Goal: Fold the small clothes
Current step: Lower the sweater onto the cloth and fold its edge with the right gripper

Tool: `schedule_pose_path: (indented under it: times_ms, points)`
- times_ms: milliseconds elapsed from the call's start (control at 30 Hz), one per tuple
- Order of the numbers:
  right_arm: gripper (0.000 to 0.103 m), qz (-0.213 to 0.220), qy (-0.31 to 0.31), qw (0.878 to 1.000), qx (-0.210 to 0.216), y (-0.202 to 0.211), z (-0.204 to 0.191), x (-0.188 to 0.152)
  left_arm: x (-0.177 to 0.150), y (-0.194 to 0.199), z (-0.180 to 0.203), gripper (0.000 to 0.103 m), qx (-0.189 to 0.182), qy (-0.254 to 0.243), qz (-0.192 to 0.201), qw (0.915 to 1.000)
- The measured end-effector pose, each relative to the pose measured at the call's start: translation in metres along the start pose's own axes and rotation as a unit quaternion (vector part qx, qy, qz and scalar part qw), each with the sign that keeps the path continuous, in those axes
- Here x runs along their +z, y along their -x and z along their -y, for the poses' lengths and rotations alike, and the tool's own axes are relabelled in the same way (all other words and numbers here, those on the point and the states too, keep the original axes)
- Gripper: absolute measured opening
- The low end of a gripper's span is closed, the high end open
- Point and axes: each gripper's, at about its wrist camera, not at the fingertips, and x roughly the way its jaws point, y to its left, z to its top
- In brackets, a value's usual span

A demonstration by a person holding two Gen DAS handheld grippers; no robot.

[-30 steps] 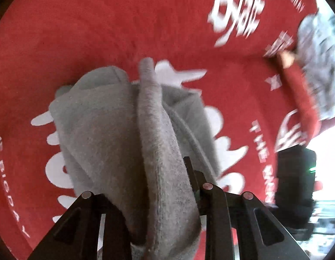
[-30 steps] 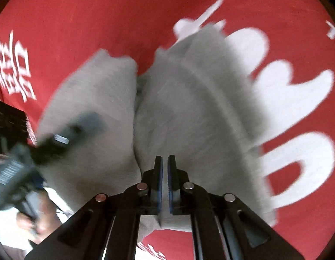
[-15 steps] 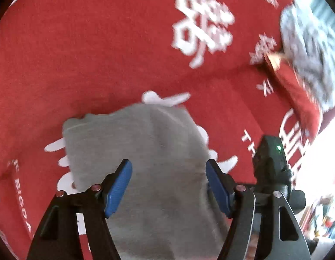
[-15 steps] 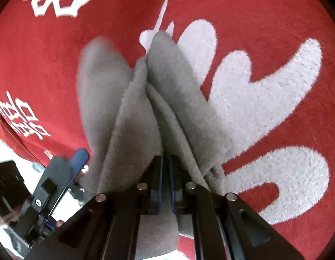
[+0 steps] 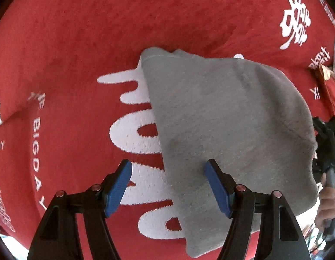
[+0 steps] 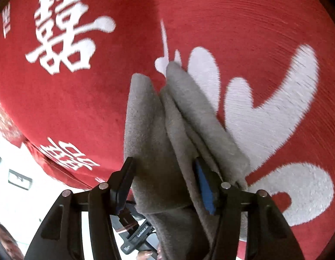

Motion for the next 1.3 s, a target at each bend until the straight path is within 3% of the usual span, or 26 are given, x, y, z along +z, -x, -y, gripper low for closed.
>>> schedule_pose_path:
  times_ms: [100,167,367,433,533,567,600,667,733,800,833,900,1000,1067,1167,1300]
  points:
    - [0.060,-0.019,0.052,0.997,-0.060,-0.006,-0.029,0.005,0.001,0.001,0.001,0.072,0.004,0.001,0.001,1.0000]
    - [0.060,-0.019,0.063,0.996,-0.064,-0.004,-0.037,0.004,0.002,0.005,0.004,0.072,0.004,-0.002,0.007,1.0000]
    - [0.065,-0.011,-0.036,0.998,0.043,0.010,-0.007,0.009,0.009,0.006,-0.001,0.072,-0.006,0.015,0.008,0.9998]
    - [0.066,-0.018,-0.058,0.997,0.056,0.007,0.003,0.008,0.010,0.003,-0.003,0.072,-0.008,0.020,0.004,0.9998]
    - [0.064,-0.017,0.003,0.999,-0.042,0.013,-0.005,0.008,0.009,0.000,-0.001,0.072,-0.003,0.015,0.002,0.9999]
    - [0.044,-0.021,0.039,0.996,-0.077,0.010,-0.014,0.007,0.009,0.001,0.000,0.072,-0.003,0.014,0.003,0.9999]
    - [0.013,-0.030,0.081,0.990,-0.114,0.005,-0.026,0.004,0.010,0.001,0.001,0.072,-0.003,0.010,0.005,0.9999]
    - [0.014,-0.023,0.150,0.976,-0.157,0.002,-0.050,-0.002,0.012,0.001,0.005,0.072,-0.008,0.005,0.006,0.9999]
    - [0.014,-0.016,0.189,0.970,-0.150,0.006,-0.066,-0.005,0.012,-0.001,0.007,0.072,-0.008,0.001,0.004,1.0000]
    - [0.014,-0.013,0.201,0.963,-0.179,0.010,-0.064,-0.002,0.012,-0.005,0.008,0.074,-0.008,-0.005,0.001,1.0000]
    - [0.014,-0.013,0.201,0.958,-0.204,0.008,-0.061,0.000,0.011,-0.009,0.008,0.086,-0.005,-0.008,-0.001,1.0000]
    - [0.014,-0.020,0.196,0.947,-0.252,0.005,-0.045,0.004,0.009,-0.015,0.005,0.089,-0.003,-0.011,-0.006,0.9999]
    - [0.015,-0.009,0.178,0.954,-0.241,0.010,-0.039,0.002,0.006,-0.015,-0.002,0.089,-0.011,-0.012,-0.010,0.9998]
    - [0.015,0.000,0.177,0.953,-0.246,0.018,-0.039,-0.001,0.004,-0.013,-0.008,0.089,-0.007,-0.012,-0.012,0.9998]
    - [0.031,0.009,0.183,0.946,-0.269,0.034,-0.043,-0.010,0.002,-0.008,-0.016,0.089,-0.008,-0.007,-0.017,0.9998]
    - [0.031,0.025,0.205,0.942,-0.264,0.062,-0.062,-0.030,-0.006,0.002,-0.016,0.089,-0.017,-0.018,-0.018,0.9995]
